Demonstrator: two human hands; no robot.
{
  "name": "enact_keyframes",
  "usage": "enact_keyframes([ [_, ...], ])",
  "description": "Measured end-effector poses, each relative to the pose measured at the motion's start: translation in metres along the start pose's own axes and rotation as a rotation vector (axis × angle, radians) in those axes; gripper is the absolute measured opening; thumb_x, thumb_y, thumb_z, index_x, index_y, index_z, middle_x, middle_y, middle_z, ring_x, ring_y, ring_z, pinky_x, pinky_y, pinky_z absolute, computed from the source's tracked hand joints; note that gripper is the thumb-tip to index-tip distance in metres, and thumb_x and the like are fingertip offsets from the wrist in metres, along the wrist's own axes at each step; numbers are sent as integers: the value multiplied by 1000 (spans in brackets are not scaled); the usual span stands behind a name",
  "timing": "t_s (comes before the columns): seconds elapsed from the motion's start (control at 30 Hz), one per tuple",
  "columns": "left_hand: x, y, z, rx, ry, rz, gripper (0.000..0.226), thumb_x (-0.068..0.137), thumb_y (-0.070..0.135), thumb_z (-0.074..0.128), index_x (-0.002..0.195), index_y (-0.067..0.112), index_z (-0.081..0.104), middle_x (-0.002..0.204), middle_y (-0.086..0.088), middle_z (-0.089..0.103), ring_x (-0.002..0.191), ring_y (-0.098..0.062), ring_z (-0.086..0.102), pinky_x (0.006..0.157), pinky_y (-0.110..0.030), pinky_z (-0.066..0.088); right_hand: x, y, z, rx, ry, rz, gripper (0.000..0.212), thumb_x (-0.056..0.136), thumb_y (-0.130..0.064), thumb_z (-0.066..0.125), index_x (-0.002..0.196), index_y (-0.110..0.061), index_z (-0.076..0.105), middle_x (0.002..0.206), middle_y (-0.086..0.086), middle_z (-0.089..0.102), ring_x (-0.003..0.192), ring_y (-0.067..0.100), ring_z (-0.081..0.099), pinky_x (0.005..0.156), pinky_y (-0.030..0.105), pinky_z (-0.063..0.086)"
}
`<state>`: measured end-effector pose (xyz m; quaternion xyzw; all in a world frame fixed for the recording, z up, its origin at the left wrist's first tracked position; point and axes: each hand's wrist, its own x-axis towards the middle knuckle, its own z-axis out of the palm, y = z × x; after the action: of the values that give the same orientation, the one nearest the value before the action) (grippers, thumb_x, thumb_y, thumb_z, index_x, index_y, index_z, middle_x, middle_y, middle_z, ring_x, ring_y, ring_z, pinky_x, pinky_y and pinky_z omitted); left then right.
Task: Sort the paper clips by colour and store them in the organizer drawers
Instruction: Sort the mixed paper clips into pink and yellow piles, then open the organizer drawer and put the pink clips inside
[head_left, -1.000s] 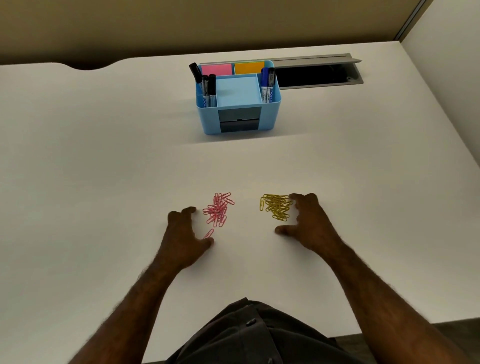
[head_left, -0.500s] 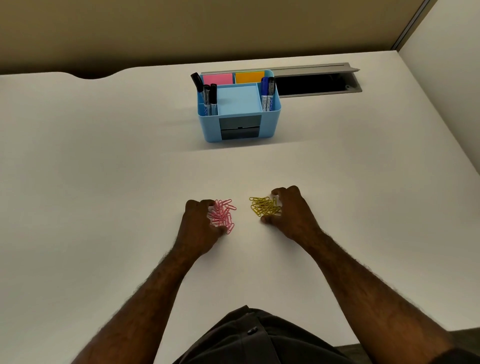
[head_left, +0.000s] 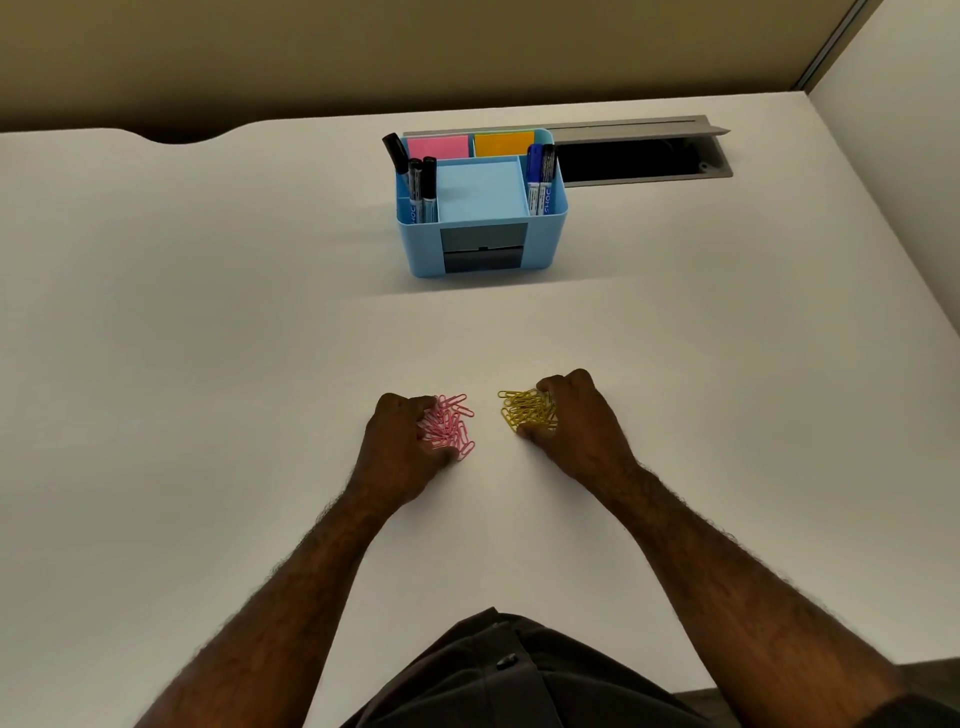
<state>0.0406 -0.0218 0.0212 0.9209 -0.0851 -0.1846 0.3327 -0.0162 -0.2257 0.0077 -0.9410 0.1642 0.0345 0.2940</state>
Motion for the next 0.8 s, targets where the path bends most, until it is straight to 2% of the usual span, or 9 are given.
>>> enact_keyframes([
  [0.2,7,-2,-2,-34,113,14,59,68,26,82,121,15,58,112,-8,57,74,-7,52,61,-7,36,6,0,2,60,76,13,51,76,-44,71,116,-16,56,113,6,51,102,22,54,82,34,48],
  [0.3,18,2,-5,-9,177,90,60,73,33,77,125,14,54,117,-11,53,93,-19,59,79,-28,52,15,-11,-1,105,146,-36,43,80,-44,67,111,-16,58,109,5,55,99,18,53,80,32,46],
  [0.33,22,5,-7,13,196,117,61,76,35,75,128,14,51,122,-12,51,104,-24,57,88,-36,53,20,-16,-2,138,159,-52,39,82,-42,66,109,-15,60,106,4,56,95,16,54,77,29,46],
  [0.4,34,14,-12,98,232,161,65,82,35,68,137,15,41,139,-12,42,127,-27,43,104,-39,42,32,-28,-3,242,157,-38,31,83,-40,66,103,-16,63,99,1,60,85,12,56,72,22,46],
  [0.47,49,26,-19,180,274,224,70,86,34,63,144,16,28,153,-9,26,140,-25,25,111,-37,31,47,-41,-4,495,95,92,25,86,-37,63,101,-17,65,95,-2,64,83,12,59,74,24,50],
  [0.57,76,44,-29,308,293,294,80,88,34,60,149,19,10,160,-5,4,147,-25,7,116,-39,19,72,-58,-9,1219,-78,449,24,91,-26,58,110,-12,63,94,3,61,84,18,56,71,28,50],
  [0.63,91,53,-34,400,275,315,83,88,33,59,149,17,4,160,-5,-3,147,-26,0,118,-41,14,87,-67,-13,1544,-121,616,27,89,-24,61,112,-11,63,92,6,59,78,17,54,65,25,48],
  [0.7,104,59,-37,451,263,321,86,88,35,59,149,15,1,160,-6,-5,147,-26,-2,119,-43,13,101,-75,-12,1679,-116,683,31,85,-23,66,113,-10,63,90,6,60,76,16,54,61,25,48],
  [0.8,117,62,-41,446,230,319,89,87,36,59,149,11,0,160,-8,-4,147,-25,-3,120,-40,12,116,-85,-11,1697,-110,683,37,81,-28,71,114,-12,62,90,4,63,76,16,55,59,27,47],
])
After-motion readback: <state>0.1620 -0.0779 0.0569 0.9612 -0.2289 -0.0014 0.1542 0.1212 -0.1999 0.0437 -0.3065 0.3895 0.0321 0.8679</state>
